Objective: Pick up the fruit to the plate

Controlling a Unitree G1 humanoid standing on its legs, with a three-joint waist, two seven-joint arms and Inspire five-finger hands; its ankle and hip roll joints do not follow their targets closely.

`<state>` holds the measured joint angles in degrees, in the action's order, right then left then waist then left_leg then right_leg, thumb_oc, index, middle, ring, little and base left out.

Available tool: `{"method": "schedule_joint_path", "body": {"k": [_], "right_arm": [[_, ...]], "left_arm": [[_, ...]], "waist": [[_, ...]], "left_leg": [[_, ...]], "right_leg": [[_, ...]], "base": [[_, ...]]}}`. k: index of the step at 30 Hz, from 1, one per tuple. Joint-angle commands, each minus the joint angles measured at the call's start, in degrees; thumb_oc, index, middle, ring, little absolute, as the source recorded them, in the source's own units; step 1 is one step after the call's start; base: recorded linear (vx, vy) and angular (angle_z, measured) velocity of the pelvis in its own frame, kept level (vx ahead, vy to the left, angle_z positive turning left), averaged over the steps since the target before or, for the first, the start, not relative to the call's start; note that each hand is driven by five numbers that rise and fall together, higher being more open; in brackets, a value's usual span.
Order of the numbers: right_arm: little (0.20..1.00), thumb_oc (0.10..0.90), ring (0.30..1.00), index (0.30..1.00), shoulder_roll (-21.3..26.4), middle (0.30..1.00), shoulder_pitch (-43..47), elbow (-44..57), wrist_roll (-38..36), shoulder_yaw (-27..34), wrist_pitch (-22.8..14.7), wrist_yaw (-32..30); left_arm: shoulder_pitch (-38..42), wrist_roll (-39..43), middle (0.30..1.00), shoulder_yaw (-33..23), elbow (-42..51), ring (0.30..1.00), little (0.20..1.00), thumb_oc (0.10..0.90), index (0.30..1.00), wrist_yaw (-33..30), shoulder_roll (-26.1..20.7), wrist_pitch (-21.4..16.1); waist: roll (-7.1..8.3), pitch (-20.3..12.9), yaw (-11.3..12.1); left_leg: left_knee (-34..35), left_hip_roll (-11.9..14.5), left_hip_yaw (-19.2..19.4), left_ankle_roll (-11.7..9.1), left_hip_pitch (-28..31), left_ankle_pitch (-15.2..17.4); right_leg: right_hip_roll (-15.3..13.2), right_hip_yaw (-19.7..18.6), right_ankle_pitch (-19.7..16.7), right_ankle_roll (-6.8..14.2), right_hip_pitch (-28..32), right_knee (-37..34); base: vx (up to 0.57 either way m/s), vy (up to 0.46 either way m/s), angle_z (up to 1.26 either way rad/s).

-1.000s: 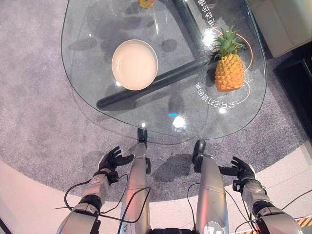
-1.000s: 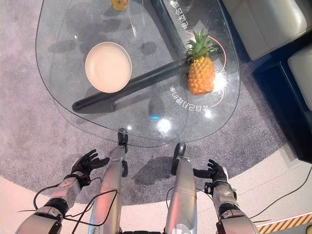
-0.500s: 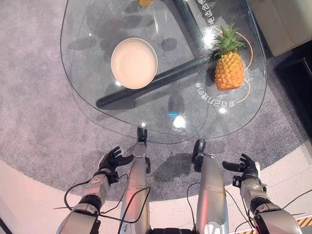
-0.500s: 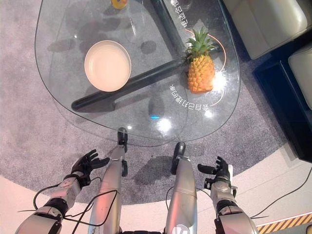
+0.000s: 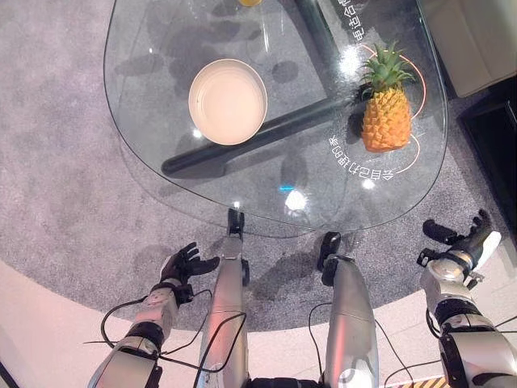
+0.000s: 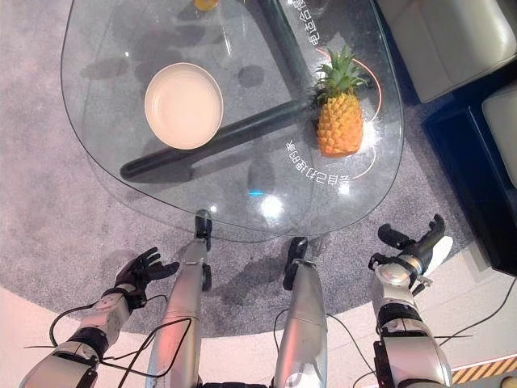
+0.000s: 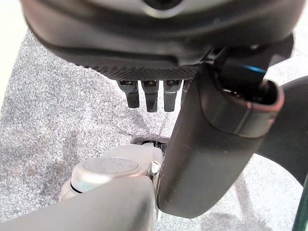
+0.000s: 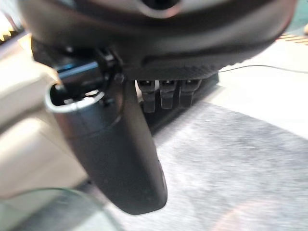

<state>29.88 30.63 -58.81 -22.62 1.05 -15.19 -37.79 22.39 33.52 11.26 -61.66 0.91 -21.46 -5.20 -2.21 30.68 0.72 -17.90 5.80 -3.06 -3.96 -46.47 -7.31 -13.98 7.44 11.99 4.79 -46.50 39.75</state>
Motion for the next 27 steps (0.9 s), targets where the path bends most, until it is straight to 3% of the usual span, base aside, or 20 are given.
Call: {"method": "schedule_joint_path", "body": {"k": [1,7,15,21,27], "right_arm": [[0.900,0.800,0.900,0.900,7.4,0.900,-1.0,4.5,1.4,3.3,-4.2,-9.6],[0.900,0.800,0.900,0.900,8.7,0.900,-1.4,16.9,3.9,3.6,-4.6,-19.9],[0.900,0.800,0.900,0.900,10.1,0.900,0.0,25.9,9.4,4.6,-9.8,-24.6],[0.900,0.800,0.900,0.900,8.9,0.900,-0.6,36.5,16.7,4.0,-7.8,-27.9],[0.900,0.800,0.900,0.900,7.2,0.900,-1.8,46.0,22.1,2.9,-5.7,-27.1]], "left_arm": [[-2.5,2.0,0.900,1.0,-0.4,0.900,0.900,0.800,0.900,-0.5,-3.3,0.2],[-3.8,3.2,0.900,1.2,1.1,0.900,0.900,0.800,0.900,-0.8,-3.7,0.4],[-4.1,3.6,0.900,1.0,0.3,0.900,0.900,0.800,0.900,0.2,-3.3,-0.3],[-4.3,3.8,0.900,0.5,0.3,0.900,0.900,0.800,0.900,-0.1,-2.4,-0.4],[-5.5,3.1,0.900,-0.4,1.1,0.900,0.900,0.800,0.900,-0.5,-1.1,-0.8]], "waist": [[1.11,-0.9,0.4],[1.16,-0.9,-0.3],[0.92,-0.9,-0.7],[0.77,-0.9,-1.5],[0.50,-0.9,-1.9]], "left_leg": [[-11.9,0.7,1.1,1.0,-0.3,10.6],[-11.0,0.6,1.5,1.0,0.1,10.3],[-10.1,0.5,2.0,1.0,1.0,10.1],[-9.4,0.4,2.4,1.2,1.2,9.8],[-8.8,0.3,2.9,1.3,1.5,9.5]], "right_leg": [[-0.5,-2.3,-12.3,1.8,0.4,-11.3],[-0.6,-2.2,-12.4,1.8,0.5,-12.0],[-0.6,-2.2,-12.3,1.9,1.1,-12.6],[-0.6,-2.5,-12.3,1.9,1.1,-13.0],[-0.7,-2.8,-12.4,2.0,1.2,-13.6]], "base": [[-0.01,0.009,0.03],[0.00,0.005,0.00],[0.00,0.015,0.01],[0.00,0.041,-0.02],[0.00,0.017,-0.01]]}}
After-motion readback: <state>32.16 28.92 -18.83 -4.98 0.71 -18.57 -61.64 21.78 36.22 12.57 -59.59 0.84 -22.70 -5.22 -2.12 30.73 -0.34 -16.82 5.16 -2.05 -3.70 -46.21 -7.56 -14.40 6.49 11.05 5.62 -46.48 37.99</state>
